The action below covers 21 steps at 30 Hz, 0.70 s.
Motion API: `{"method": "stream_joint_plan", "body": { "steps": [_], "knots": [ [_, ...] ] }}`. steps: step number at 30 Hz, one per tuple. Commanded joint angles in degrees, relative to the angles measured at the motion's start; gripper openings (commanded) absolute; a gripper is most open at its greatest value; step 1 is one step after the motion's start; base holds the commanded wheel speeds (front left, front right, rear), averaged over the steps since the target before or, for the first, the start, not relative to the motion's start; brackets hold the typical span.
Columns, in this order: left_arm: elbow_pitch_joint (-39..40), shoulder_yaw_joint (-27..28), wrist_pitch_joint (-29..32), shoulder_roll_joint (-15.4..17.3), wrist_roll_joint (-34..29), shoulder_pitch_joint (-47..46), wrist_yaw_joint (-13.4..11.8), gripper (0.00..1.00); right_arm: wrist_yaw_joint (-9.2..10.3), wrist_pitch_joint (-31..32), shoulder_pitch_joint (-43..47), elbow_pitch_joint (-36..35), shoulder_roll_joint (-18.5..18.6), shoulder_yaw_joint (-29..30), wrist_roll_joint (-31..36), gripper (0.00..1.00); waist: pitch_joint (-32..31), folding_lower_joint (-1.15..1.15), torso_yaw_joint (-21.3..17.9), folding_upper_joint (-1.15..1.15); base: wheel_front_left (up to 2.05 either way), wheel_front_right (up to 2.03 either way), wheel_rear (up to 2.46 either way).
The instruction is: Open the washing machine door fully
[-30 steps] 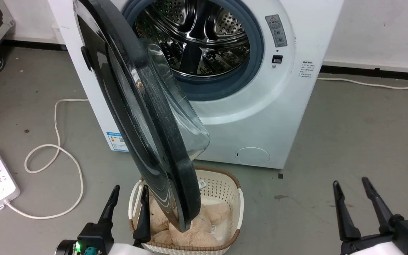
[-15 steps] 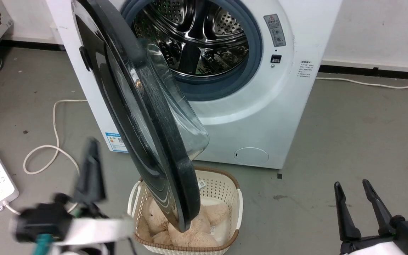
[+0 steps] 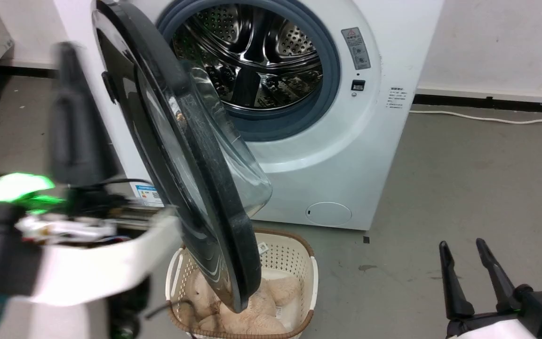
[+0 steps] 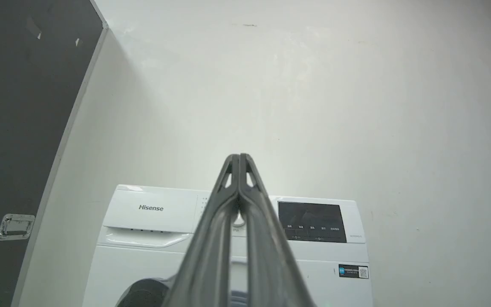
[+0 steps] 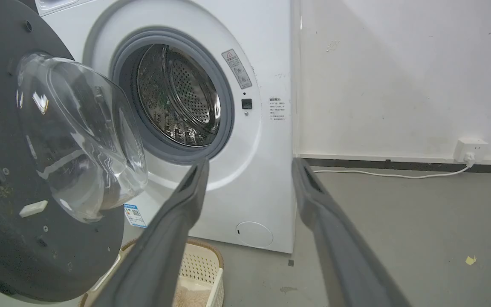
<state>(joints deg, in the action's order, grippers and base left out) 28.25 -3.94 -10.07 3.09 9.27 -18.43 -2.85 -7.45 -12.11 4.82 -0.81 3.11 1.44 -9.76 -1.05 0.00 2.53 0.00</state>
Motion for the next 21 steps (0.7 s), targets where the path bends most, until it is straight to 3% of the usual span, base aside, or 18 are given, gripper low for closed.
{"method": "stream_joint_plan", "body": {
  "steps": [1,7,13,21],
  "knots": [
    [0.1,-1.5,1.4,0.1,0.2,-0.5,0.2,0.00,-0.03,0.2,-0.6,0.2,-0.2,-0.3,-0.4,1.00,0.0,0.00,-0.3,0.00,0.00,0.00,0.00],
    [-2.7,-14.4,8.2,-0.1,0.7,2.3,-0.6,0.00,-0.03,0.0,-0.6,1.1,-0.2,-1.2,-0.8,1.00,0.1,0.00,-1.5,0.00,0.00,0.00,0.00],
    [-8.5,-24.9,8.6,-0.2,5.1,7.8,-4.7,0.00,-0.03,-0.1,-0.7,2.2,-0.2,-0.8,0.3,1.00,0.5,0.00,-2.5,0.00,0.00,0.00,0.00],
    [-20.1,-28.1,6.2,-0.1,6.4,11.2,-7.1,0.00,-0.03,-0.6,-0.7,3.3,-0.2,-1.0,0.6,1.00,1.1,0.00,-3.0,0.00,0.00,0.00,0.00]
  ]
}}
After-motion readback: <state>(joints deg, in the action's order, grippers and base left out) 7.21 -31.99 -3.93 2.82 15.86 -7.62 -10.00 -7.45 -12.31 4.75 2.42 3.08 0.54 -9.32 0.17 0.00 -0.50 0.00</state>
